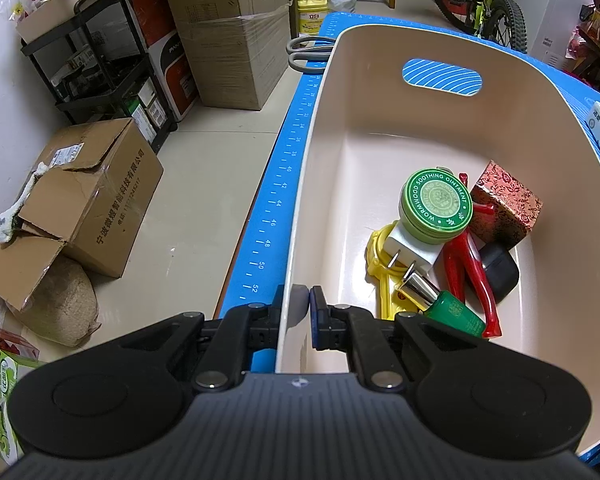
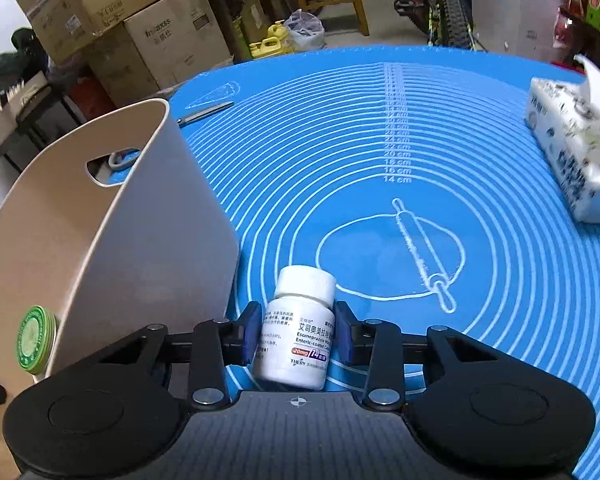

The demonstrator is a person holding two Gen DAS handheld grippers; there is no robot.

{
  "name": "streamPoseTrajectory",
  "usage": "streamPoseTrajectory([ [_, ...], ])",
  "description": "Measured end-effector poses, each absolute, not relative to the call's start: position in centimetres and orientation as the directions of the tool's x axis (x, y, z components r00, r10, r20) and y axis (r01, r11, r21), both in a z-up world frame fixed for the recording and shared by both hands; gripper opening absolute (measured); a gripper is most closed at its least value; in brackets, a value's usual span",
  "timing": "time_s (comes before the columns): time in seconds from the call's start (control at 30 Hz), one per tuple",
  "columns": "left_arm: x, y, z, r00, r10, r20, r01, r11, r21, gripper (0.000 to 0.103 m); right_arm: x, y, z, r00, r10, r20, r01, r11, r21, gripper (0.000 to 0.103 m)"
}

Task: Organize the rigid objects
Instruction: 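Grasp the white pill bottle with the right tool, then lower the white pill bottle into the basket and open the right tool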

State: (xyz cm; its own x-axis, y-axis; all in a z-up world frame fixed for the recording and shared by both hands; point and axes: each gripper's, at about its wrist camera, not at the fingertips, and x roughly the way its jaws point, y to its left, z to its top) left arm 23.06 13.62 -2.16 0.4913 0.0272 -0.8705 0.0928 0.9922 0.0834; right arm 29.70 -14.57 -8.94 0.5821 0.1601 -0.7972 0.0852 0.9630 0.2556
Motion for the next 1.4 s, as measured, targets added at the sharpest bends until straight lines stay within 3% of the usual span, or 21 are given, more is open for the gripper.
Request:
streamPoseTrajectory([
  [0.23,23.0,13.7,-2.2,0.491,0.023,-0.871,0.091,0.993,0.078,0.013,27.8,-15.1,-2.9,0.724,0.067,-0.687,0.096,0.976,0.196,0.045],
  [0.53,23.0,13.8,-2.1,0.492,0.022,-0.871,0.091,0.993,0.077,0.013,25.8,-9.4,2.1,0.811,0.175,-0.558,-0.092,0.981,0.173,0.045],
  [0.77,23.0,13.8,-2.1,0.492,0.023,-0.87,0.091,0.993,0.078,0.012,26.2,-1.2,0.1,0.707,0.28,-0.649,-0.282,0.954,0.104,0.045],
  [1.03,23.0,13.9,-2.1,0.494,0.015,-0.87,0.092,0.993,0.069,0.012,26.4,2.3,-2.7,0.61,0.254,-0.75,-0.327,0.943,0.054,0.044],
  [1.4,22.6,14.0,-1.7,0.523,0.013,-0.852,0.078,0.995,0.063,0.014,25.4,2.2,-2.1,0.612,0.265,-0.745,-0.305,0.948,0.086,0.05],
])
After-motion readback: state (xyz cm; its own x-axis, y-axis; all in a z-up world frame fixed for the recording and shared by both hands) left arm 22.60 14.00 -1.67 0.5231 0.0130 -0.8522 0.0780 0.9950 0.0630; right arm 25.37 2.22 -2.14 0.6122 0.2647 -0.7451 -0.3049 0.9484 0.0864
